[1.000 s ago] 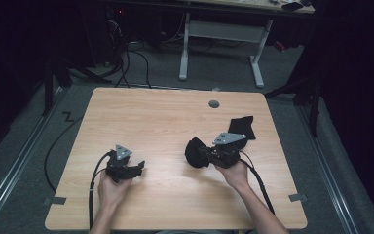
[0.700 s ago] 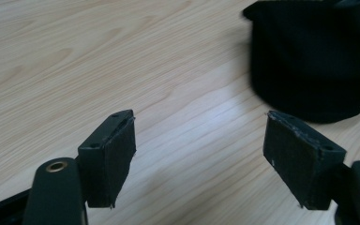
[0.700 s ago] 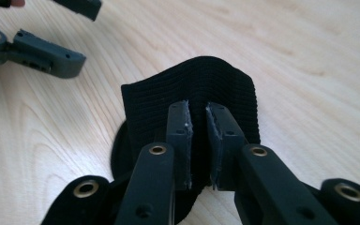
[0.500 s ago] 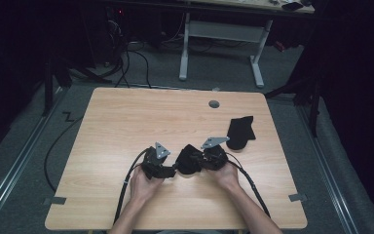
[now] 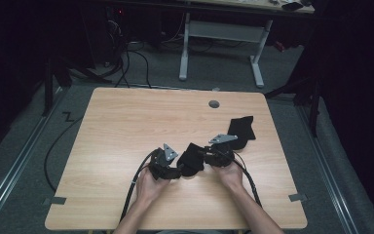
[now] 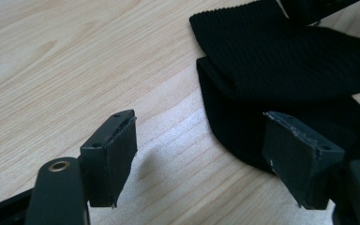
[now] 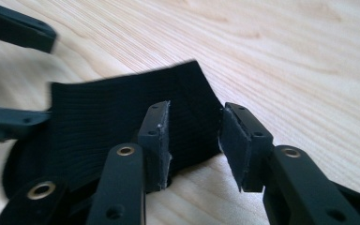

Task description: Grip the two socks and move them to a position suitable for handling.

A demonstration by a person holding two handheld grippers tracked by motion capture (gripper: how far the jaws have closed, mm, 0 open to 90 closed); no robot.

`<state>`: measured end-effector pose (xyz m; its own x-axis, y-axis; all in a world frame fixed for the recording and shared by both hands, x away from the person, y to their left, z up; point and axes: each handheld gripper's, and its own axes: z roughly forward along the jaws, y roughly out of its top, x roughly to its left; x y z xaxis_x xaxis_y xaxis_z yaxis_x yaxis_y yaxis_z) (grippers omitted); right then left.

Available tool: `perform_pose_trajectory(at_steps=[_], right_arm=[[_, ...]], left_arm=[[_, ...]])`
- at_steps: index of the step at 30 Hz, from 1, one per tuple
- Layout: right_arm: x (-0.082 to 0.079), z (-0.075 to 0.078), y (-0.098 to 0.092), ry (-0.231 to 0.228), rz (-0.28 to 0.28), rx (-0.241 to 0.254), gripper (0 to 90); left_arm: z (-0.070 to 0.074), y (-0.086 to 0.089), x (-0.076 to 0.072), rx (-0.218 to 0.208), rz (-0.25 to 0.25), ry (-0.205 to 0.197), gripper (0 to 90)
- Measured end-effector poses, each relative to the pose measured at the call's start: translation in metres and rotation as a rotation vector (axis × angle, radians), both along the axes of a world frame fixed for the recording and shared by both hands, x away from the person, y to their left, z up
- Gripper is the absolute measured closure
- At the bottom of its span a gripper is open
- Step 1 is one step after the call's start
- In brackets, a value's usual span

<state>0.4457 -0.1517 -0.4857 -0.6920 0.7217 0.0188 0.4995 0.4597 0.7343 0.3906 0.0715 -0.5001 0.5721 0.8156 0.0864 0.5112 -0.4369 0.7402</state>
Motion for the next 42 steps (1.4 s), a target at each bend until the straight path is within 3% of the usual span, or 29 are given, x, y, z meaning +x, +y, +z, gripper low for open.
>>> perform_pose_trajectory(at_steps=[5,9,13,16,19,24,30,38,42], right_arm=[[0.005,-0.01,0.003,0.021,-0.007,-0.036,69.6],[0.004,-0.01,0.003,0.014,0.008,-0.07,83.1],[0.003,-0.009,0.005,-0.002,0.02,-0.096,87.7],[0.003,-0.008,0.006,-0.014,0.031,-0.112,88.6],[0.002,-0.004,0.004,-0.028,0.026,-0.087,88.8],[0.002,0.016,0.002,-0.088,0.036,-0.069,88.9],[0.007,0.026,0.003,-0.115,0.031,-0.066,88.9],[0.028,0.038,0.007,-0.141,-0.001,-0.064,88.9],[0.044,0.037,0.009,-0.126,-0.038,-0.057,88.8]], left_arm=[[-0.001,-0.002,-0.001,0.019,-0.004,-0.003,27.5],[-0.001,-0.003,-0.003,0.028,-0.018,-0.007,28.3],[-0.001,-0.005,-0.004,0.032,-0.021,-0.009,28.8],[-0.001,-0.005,-0.005,0.031,-0.025,0.0,28.8],[-0.001,-0.005,-0.008,0.026,-0.024,0.002,28.8],[-0.004,-0.002,-0.012,-0.017,-0.006,0.009,28.8],[-0.005,-0.002,-0.017,-0.03,0.001,0.01,28.8],[-0.005,-0.004,-0.024,-0.033,-0.002,0.015,28.9],[-0.005,-0.005,-0.028,-0.029,-0.007,0.024,28.8]])
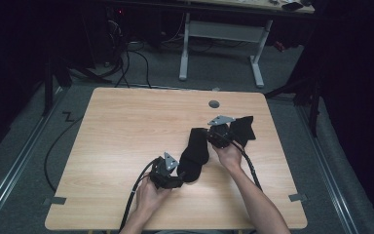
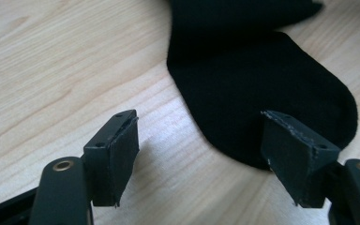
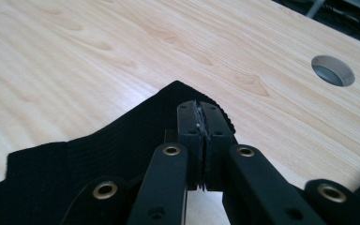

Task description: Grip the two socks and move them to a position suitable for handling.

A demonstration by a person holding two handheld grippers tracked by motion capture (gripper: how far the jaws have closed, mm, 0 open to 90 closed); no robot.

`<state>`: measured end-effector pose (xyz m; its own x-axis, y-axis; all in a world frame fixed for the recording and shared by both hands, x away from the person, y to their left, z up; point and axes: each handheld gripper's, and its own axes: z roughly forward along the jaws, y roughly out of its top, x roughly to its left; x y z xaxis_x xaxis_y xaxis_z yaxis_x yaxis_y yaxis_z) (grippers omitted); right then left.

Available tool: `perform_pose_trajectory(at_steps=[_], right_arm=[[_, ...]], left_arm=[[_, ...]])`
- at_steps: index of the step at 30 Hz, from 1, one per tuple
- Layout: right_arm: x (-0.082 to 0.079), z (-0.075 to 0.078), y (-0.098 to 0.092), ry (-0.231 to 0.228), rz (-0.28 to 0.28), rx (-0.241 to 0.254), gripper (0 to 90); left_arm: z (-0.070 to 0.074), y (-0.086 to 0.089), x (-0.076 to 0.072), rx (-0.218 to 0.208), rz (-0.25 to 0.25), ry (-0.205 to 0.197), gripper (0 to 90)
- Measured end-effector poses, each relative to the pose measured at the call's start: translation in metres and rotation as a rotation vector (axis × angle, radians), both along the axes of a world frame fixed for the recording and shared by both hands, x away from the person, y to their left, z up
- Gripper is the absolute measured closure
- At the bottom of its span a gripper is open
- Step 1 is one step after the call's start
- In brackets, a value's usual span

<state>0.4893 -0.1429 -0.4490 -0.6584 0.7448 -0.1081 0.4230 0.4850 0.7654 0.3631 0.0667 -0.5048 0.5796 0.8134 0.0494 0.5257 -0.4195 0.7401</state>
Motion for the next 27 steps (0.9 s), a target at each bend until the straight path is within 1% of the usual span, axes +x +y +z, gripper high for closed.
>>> perform_pose_trajectory(at_steps=[3,4,5,6,7,8,9,10,11,12,13,14,15,16,18,19,22,24,27], right_arm=[[0.011,-0.006,0.003,0.012,-0.025,-0.01,88.8],[0.017,-0.012,0.004,0.026,-0.046,-0.006,88.7],[0.017,-0.012,0.004,0.026,-0.046,-0.006,88.7],[0.02,-0.016,0.004,0.038,-0.056,-0.006,88.5],[0.024,-0.022,0.005,0.047,-0.069,-0.021,87.6],[0.027,-0.028,0.005,0.069,-0.078,-0.026,84.1],[0.027,-0.028,0.005,0.069,-0.078,-0.026,84.1],[0.028,-0.03,0.004,0.074,-0.085,-0.025,80.3],[0.028,-0.031,0.003,0.078,-0.089,-0.011,75.2],[0.027,-0.029,0.002,0.084,-0.094,0.002,71.4],[0.022,-0.024,-0.001,0.071,-0.093,0.018,69.0],[0.018,-0.019,-0.002,0.062,-0.084,0.025,69.0],[0.013,-0.014,-0.003,0.049,-0.07,0.043,69.0],[0.006,-0.01,-0.004,0.045,-0.053,0.055,68.9],[-0.006,-0.007,-0.006,0.042,-0.021,0.047,69.6],[-0.012,-0.008,-0.007,0.046,-0.007,0.048,70.3],[-0.025,-0.018,-0.012,0.094,0.002,0.053,72.6],[-0.03,-0.026,-0.014,0.122,0.001,0.051,73.0],[-0.032,-0.036,-0.013,0.144,0.003,0.043,73.4]], left_arm=[[0.001,-0.001,-0.003,0.003,-0.003,0.008,28.8],[0.001,-0.001,-0.004,0.001,-0.004,0.011,28.8],[0.001,-0.001,-0.005,0.0,-0.005,0.014,28.8],[0.001,-0.001,-0.005,-0.001,-0.007,0.019,28.8],[0.001,-0.002,-0.006,0.0,-0.008,0.022,28.8],[0.002,-0.002,-0.006,-0.002,-0.012,0.029,29.0],[0.002,-0.002,-0.006,-0.002,-0.012,0.029,29.2],[0.002,-0.002,-0.006,0.001,-0.017,0.032,29.2],[0.002,-0.003,-0.006,0.003,-0.019,0.029,29.6],[0.003,-0.004,-0.006,0.014,-0.023,0.023,29.8],[0.004,-0.004,-0.006,0.016,-0.024,0.019,30.5],[0.005,-0.004,-0.006,0.009,-0.023,0.016,30.8],[0.006,-0.003,-0.006,0.0,-0.025,0.012,31.3],[0.007,-0.003,-0.005,-0.015,-0.023,0.013,31.6],[0.009,-0.003,-0.002,-0.024,-0.02,0.013,31.7],[0.01,-0.003,-0.001,-0.023,-0.019,0.01,31.8],[0.013,-0.006,0.006,-0.014,-0.007,-0.007,32.3],[0.013,-0.007,0.012,-0.002,0.0,-0.008,32.8],[0.01,-0.008,0.018,0.018,0.009,-0.003,32.8]])
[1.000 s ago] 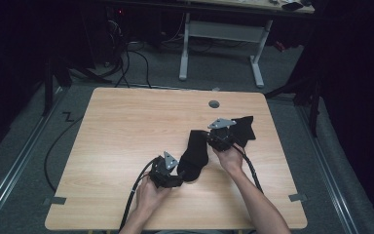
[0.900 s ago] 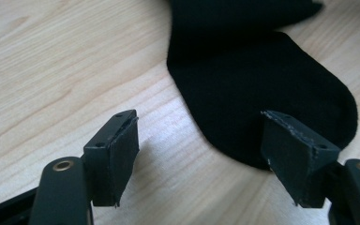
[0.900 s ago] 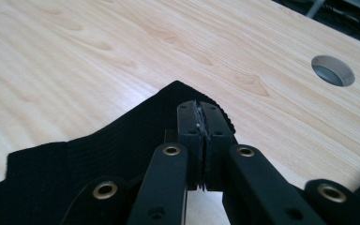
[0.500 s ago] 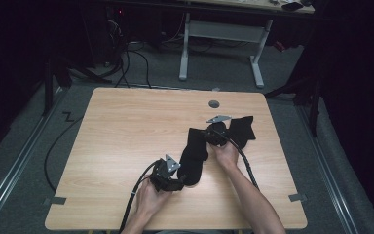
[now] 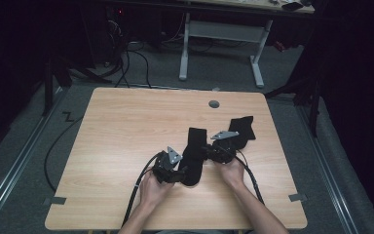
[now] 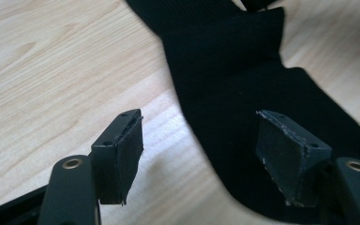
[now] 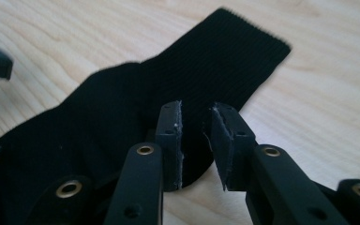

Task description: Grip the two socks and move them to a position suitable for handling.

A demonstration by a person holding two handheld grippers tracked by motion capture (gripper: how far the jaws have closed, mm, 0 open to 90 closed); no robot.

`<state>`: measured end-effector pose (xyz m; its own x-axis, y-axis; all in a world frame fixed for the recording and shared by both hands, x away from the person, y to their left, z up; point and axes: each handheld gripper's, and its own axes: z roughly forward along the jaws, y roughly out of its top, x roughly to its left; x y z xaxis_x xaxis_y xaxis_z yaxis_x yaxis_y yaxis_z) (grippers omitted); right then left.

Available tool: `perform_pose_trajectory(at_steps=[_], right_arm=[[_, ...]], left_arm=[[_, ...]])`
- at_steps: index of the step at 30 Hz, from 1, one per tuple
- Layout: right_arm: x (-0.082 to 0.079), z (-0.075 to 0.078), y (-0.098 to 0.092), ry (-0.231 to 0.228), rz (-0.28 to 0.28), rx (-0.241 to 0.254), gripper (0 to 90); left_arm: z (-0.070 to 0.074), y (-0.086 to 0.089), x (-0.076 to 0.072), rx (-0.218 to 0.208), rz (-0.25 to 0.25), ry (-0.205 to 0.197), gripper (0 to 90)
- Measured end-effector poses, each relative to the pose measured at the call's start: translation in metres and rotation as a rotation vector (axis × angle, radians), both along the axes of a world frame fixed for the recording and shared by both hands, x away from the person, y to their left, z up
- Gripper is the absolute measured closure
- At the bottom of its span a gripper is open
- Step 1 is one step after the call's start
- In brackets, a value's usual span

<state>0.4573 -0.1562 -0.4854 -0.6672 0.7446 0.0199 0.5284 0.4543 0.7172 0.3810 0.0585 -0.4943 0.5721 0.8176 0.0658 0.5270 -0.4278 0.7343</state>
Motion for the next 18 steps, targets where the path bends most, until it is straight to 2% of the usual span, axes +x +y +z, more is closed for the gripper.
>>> perform_pose_trajectory(at_steps=[3,6,13,15,18], right_arm=[[0.002,-0.006,0.005,0.002,-0.002,-0.026,73.5],[0.008,-0.011,0.007,-0.009,-0.017,-0.036,72.9],[0.021,-0.009,0.01,-0.036,-0.05,-0.071,66.7],[0.02,-0.006,0.008,-0.039,-0.046,-0.041,65.3],[0.008,0.002,0.008,-0.056,-0.018,-0.012,63.8]], left_arm=[[-0.004,0.0,0.001,0.02,0.006,0.017,32.6],[-0.006,0.001,-0.001,0.011,0.0,0.017,32.9],[-0.006,-0.003,-0.007,0.015,-0.021,0.019,33.0],[-0.005,-0.003,-0.007,0.016,-0.019,0.022,32.7],[-0.005,-0.003,-0.007,0.014,-0.015,0.022,32.6]])
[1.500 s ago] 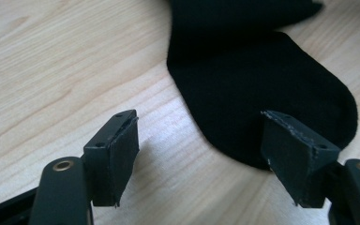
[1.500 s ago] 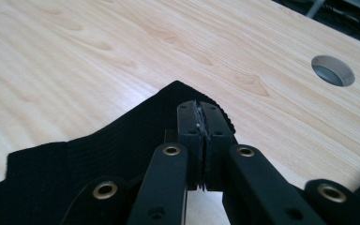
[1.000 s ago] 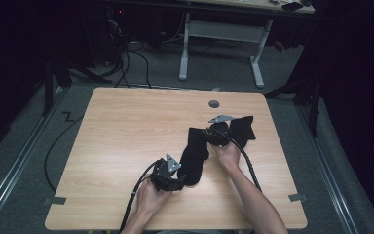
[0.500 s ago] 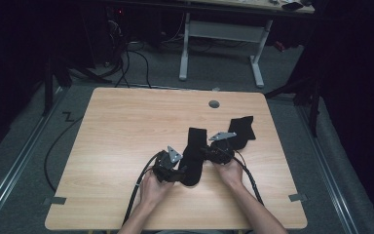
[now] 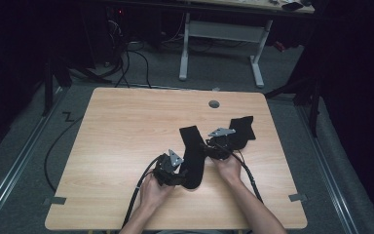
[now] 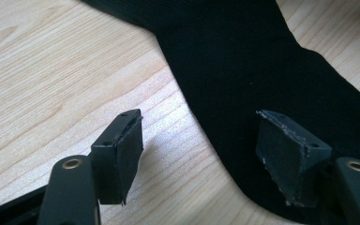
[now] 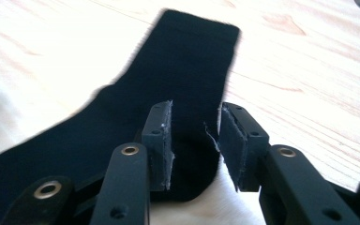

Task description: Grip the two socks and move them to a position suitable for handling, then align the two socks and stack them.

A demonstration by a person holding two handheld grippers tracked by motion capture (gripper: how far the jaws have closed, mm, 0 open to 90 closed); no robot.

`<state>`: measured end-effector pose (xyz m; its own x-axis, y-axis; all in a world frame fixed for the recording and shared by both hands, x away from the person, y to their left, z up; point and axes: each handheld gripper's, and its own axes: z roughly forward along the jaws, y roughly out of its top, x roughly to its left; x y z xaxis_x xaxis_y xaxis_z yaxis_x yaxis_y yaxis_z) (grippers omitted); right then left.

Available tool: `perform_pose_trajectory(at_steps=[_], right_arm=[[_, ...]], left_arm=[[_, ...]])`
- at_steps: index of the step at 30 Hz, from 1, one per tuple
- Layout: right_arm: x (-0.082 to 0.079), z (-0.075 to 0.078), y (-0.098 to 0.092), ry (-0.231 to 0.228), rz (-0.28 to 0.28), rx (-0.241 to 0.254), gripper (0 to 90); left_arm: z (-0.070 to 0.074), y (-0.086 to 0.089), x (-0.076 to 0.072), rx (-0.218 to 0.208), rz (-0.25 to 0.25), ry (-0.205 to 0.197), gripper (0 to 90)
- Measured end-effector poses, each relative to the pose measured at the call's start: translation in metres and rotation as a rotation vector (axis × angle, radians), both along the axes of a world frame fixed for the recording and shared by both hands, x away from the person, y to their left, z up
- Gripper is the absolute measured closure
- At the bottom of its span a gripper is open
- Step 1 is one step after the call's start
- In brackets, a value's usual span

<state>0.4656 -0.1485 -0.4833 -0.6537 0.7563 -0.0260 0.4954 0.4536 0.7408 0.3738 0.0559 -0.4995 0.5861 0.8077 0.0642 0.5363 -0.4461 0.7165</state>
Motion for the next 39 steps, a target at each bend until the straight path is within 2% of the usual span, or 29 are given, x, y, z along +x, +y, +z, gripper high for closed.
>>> perform_pose_trajectory(at_steps=[3,5,7,10,16,18,20,22,25,34,36,39], right_arm=[[-0.011,0.003,0.002,-0.011,0.04,0.012,62.7],[-0.014,-0.002,0.005,-0.004,0.056,-0.011,62.3],[-0.011,-0.011,0.007,0.017,0.054,-0.042,61.9],[-0.005,-0.016,0.007,0.024,0.037,-0.009,60.7],[-0.009,-0.017,0.01,0.004,0.045,-0.018,52.8],[-0.011,-0.016,0.008,-0.01,0.039,-0.017,52.1],[-0.013,-0.015,0.005,-0.014,0.026,0.006,51.6],[-0.015,-0.012,0.0,-0.028,0.018,0.02,50.4],[-0.018,-0.008,-0.007,-0.043,0.007,0.035,48.9],[-0.026,0.008,-0.03,-0.101,-0.028,0.029,50.4],[-0.027,0.009,-0.039,-0.104,-0.052,0.036,50.6],[-0.025,0.011,-0.055,-0.11,-0.099,0.042,50.9]], left_arm=[[0.0,0.001,0.0,0.002,0.0,0.001,32.6],[0.0,0.001,0.0,-0.008,0.003,0.002,32.6],[-0.001,0.002,0.0,-0.013,0.004,0.009,32.5],[-0.001,0.003,0.001,-0.02,0.002,0.009,32.4],[-0.001,0.007,0.002,-0.017,0.008,-0.006,31.5],[-0.001,0.009,0.002,-0.036,0.016,-0.015,31.2],[0.001,0.013,0.002,-0.074,0.027,-0.017,31.3],[0.002,0.017,0.001,-0.088,0.034,-0.026,31.2],[0.003,0.025,0.002,-0.091,0.053,-0.033,31.2],[0.002,0.056,0.009,-0.073,0.138,-0.028,31.8],[0.001,0.061,0.011,-0.073,0.151,-0.025,31.8],[0.001,0.082,0.015,-0.074,0.212,-0.021,31.9]])
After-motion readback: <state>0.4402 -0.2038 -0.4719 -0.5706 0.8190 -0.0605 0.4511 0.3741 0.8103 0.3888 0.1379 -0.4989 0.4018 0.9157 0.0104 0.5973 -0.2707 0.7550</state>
